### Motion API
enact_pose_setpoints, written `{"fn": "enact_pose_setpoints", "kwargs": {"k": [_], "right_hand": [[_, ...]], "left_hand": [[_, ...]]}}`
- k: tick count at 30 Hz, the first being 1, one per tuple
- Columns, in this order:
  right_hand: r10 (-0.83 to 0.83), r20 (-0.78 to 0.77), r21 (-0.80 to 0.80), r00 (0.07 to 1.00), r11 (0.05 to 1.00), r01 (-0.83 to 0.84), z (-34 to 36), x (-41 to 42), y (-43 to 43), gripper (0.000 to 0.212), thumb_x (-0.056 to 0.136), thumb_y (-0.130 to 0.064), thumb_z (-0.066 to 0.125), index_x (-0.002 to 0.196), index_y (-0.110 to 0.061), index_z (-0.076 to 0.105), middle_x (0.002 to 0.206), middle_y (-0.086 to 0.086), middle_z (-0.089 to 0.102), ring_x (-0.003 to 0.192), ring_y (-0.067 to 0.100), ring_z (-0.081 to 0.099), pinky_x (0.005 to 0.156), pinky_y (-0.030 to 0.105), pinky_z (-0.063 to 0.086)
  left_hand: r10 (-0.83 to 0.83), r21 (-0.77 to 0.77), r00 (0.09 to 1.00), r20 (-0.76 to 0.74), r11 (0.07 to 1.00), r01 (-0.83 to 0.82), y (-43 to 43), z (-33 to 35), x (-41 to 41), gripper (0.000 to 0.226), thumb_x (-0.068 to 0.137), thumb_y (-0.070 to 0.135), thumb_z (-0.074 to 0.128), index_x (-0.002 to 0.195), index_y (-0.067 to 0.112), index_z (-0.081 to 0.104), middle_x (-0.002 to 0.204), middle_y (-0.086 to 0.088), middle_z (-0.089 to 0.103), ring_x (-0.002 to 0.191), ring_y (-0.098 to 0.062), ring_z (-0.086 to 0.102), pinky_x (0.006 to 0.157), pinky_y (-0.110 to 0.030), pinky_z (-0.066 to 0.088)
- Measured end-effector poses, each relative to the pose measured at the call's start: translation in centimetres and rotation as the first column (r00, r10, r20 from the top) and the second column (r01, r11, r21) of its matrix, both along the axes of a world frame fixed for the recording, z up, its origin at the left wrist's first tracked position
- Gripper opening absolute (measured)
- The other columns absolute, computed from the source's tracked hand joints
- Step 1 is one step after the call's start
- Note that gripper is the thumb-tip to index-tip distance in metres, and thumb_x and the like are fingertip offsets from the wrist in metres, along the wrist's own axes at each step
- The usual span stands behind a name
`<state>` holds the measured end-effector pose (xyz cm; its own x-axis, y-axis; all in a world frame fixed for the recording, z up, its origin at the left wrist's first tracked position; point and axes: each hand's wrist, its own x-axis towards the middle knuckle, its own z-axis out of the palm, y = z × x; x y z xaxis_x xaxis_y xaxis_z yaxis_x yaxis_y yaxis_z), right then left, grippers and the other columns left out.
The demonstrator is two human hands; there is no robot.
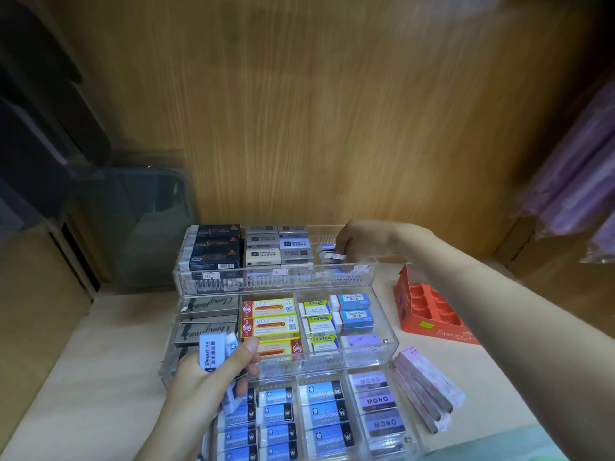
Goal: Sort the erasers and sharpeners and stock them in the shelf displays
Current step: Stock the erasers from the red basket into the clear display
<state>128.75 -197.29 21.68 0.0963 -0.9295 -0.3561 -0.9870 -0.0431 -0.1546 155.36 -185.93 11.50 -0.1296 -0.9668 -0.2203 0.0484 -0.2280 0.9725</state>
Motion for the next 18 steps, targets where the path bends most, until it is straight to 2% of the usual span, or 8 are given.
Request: {"fn": "enact_pose_setpoints", "kwargs": {"k": [1,4,8,10,11,13,15,18], "right_hand": [[-0.002,-0.002,-0.002,1.000,1.000,0.002,-0.08,0.04,-0.04,0.025,0.080,-0.007,0.057,0.102,-0.013,0.066,0.084,0.007,0.067,0.061,0.016,0.053,0.052,0.022,0.041],[0.005,-0.036,-0.014,0.999,1.000,-0.006,0.07,0.36,0.05,0.021,0.083,-0.008,0.056,0.101,-0.014,0.064,0.070,-0.004,0.057,0.056,0.010,0.049,0.049,0.021,0.038],[0.021,-0.060,-0.022,0.998,0.999,-0.023,-0.03,0.47,0.00,0.018,0.085,-0.009,0.054,0.100,-0.014,0.063,0.070,-0.003,0.054,0.056,0.011,0.048,0.048,0.021,0.037],[0.036,-0.076,0.010,0.996,0.999,-0.036,0.15,0.57,0.00,0.007,0.087,-0.011,0.055,0.086,-0.015,0.061,0.066,-0.005,0.049,0.054,0.010,0.045,0.047,0.021,0.035],[0.042,-0.078,0.024,0.996,0.999,-0.041,0.30,0.68,0.01,0.011,0.088,-0.011,0.054,0.079,-0.017,0.057,0.064,-0.006,0.047,0.053,0.008,0.043,0.047,0.020,0.033],[0.058,-0.095,0.024,0.994,0.998,-0.056,0.56,0.87,0.07,0.009,0.089,-0.011,0.053,0.090,-0.015,0.060,0.065,-0.008,0.046,0.053,0.006,0.041,0.045,0.019,0.031],[0.073,-0.126,0.012,0.989,0.997,-0.072,0.46,0.91,-0.02,0.022,0.089,-0.012,0.053,0.109,-0.014,0.061,0.070,-0.007,0.048,0.055,0.004,0.042,0.044,0.017,0.031],[0.052,-0.117,-0.073,0.992,0.995,-0.060,-0.22,0.52,-0.52,0.025,0.087,-0.018,0.061,0.111,-0.014,0.062,0.090,0.001,0.060,0.065,0.010,0.050,0.051,0.019,0.036]], "left_hand": [[0.011,-0.002,1.000,-0.001,1.000,-0.011,0.07,-0.03,0.02,0.039,0.053,0.056,0.082,0.062,0.019,0.073,0.062,-0.013,0.067,0.047,-0.018,0.053,0.058,-0.034,0.041],[0.014,-0.012,1.000,-0.004,1.000,-0.014,0.10,-0.14,-0.20,0.025,0.067,0.042,0.082,0.060,0.020,0.073,0.062,-0.012,0.067,0.047,-0.019,0.052,0.060,-0.035,0.041],[0.018,-0.013,1.000,0.001,1.000,-0.018,0.10,-0.30,-0.23,0.023,0.080,0.021,0.068,0.058,0.014,0.073,0.059,-0.011,0.065,0.044,-0.017,0.050,0.051,-0.031,0.044],[0.023,-0.022,1.000,-0.007,0.999,-0.023,0.31,-0.15,-0.24,0.025,0.077,0.023,0.069,0.057,0.008,0.070,0.058,-0.011,0.065,0.044,-0.016,0.050,0.046,-0.026,0.044],[0.024,-0.018,1.000,-0.003,1.000,-0.024,0.34,-0.10,-0.24,0.026,0.076,0.025,0.069,0.057,0.007,0.070,0.059,-0.011,0.065,0.043,-0.016,0.051,0.043,-0.024,0.044],[0.018,-0.003,1.000,0.006,1.000,-0.018,0.12,-0.28,-0.19,0.026,0.078,0.022,0.069,0.057,0.008,0.070,0.059,-0.013,0.065,0.042,-0.016,0.051,0.040,-0.024,0.044],[0.022,0.005,1.000,0.003,1.000,-0.022,-0.01,-0.50,-0.16,0.026,0.078,0.021,0.069,0.056,0.008,0.070,0.059,-0.013,0.065,0.041,-0.015,0.051,0.039,-0.024,0.043],[0.016,-0.011,1.000,0.025,1.000,-0.016,0.13,-0.45,-0.24,0.024,0.078,0.025,0.069,0.058,0.011,0.071,0.060,-0.012,0.066,0.044,-0.016,0.052,0.047,-0.029,0.044]]}}
